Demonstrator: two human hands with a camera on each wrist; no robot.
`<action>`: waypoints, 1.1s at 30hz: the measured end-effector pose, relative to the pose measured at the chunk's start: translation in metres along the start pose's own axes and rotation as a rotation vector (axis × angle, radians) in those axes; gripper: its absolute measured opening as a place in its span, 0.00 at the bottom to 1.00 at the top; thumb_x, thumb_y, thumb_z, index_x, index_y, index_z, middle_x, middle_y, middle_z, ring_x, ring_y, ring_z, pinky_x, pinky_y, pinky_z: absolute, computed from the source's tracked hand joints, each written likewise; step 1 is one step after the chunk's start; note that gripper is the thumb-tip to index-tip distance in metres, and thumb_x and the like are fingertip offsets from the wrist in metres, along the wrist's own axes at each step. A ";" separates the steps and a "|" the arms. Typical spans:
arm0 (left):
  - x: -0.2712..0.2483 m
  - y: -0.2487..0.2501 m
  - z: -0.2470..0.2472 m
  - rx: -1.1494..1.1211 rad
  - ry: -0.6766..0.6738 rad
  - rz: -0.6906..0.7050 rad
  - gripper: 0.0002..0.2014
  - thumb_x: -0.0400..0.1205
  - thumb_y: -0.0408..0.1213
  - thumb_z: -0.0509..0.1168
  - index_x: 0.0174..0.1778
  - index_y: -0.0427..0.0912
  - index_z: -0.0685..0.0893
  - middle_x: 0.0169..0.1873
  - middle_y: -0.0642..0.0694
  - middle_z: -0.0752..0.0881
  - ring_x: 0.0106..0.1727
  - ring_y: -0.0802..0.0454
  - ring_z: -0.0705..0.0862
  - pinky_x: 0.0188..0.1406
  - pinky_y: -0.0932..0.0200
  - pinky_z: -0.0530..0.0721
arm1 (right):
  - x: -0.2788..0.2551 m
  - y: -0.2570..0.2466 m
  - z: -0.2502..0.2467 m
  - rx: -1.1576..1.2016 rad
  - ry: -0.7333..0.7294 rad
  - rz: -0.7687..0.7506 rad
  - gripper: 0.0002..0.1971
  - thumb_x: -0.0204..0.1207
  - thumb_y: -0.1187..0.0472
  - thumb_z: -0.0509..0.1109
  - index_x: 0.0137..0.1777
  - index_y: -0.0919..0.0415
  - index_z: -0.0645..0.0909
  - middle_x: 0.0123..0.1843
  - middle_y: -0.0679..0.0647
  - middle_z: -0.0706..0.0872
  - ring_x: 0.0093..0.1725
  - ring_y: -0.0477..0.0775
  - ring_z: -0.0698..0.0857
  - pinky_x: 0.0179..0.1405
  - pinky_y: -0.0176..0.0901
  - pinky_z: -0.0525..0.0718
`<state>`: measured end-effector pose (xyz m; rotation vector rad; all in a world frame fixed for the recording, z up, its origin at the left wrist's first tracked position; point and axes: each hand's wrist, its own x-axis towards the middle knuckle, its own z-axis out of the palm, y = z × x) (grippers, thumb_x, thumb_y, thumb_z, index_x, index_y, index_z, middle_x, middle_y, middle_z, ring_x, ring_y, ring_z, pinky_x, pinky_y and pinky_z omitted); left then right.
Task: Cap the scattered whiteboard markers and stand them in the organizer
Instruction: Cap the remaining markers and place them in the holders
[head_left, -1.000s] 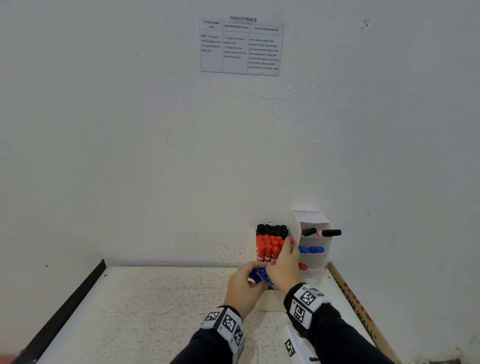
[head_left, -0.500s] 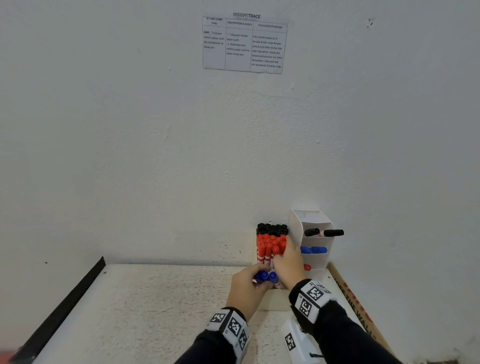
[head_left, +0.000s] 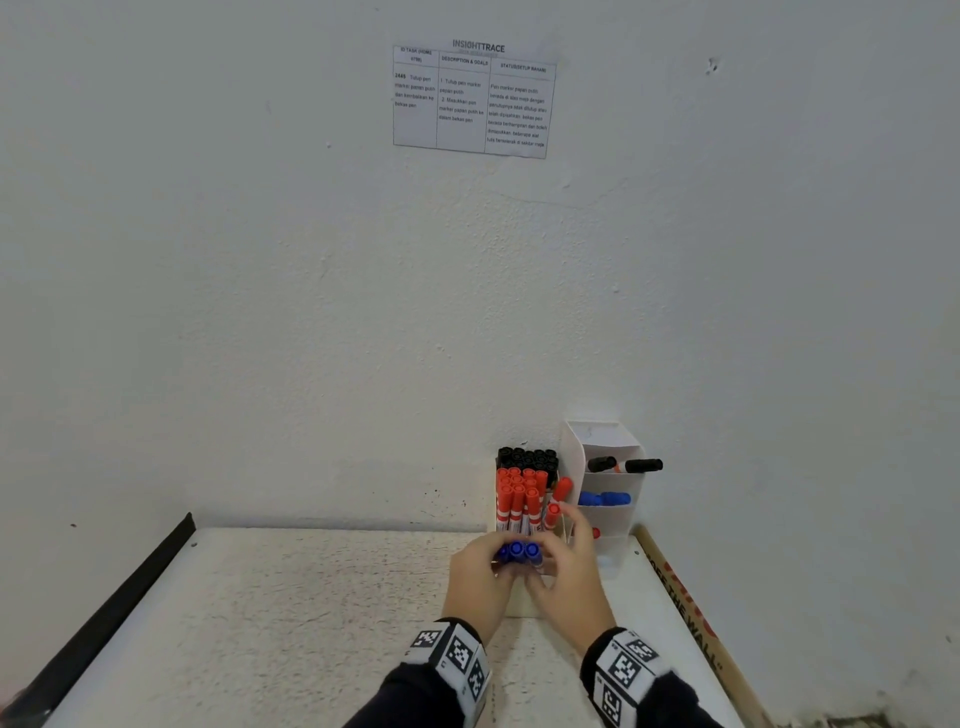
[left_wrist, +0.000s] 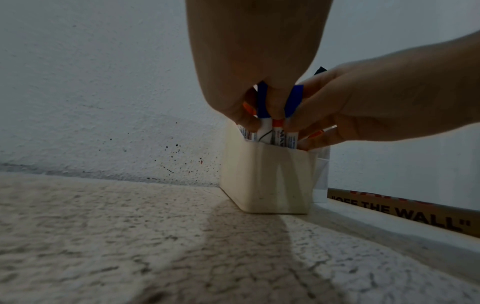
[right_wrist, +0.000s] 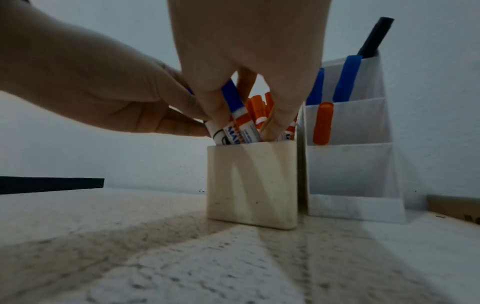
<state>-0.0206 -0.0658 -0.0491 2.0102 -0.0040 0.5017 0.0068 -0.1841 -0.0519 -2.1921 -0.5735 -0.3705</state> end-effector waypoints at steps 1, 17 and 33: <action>0.000 -0.001 0.001 -0.002 0.017 0.009 0.15 0.76 0.27 0.69 0.57 0.45 0.85 0.43 0.61 0.83 0.43 0.71 0.80 0.51 0.80 0.78 | 0.001 0.002 0.000 0.005 0.033 -0.003 0.11 0.70 0.71 0.72 0.50 0.60 0.83 0.71 0.44 0.59 0.63 0.27 0.68 0.67 0.26 0.71; -0.001 -0.010 -0.002 0.000 -0.049 -0.084 0.16 0.76 0.27 0.68 0.58 0.45 0.84 0.47 0.55 0.87 0.49 0.63 0.83 0.45 0.82 0.76 | -0.003 -0.004 0.000 0.151 0.057 0.143 0.21 0.69 0.78 0.65 0.45 0.47 0.74 0.47 0.47 0.82 0.46 0.39 0.82 0.50 0.26 0.81; -0.004 -0.022 -0.002 -0.081 -0.442 -0.369 0.33 0.76 0.23 0.59 0.78 0.45 0.62 0.65 0.48 0.77 0.69 0.49 0.75 0.71 0.53 0.75 | -0.007 0.009 -0.006 0.111 -0.080 0.498 0.17 0.82 0.68 0.54 0.69 0.61 0.72 0.63 0.59 0.83 0.54 0.50 0.79 0.51 0.34 0.76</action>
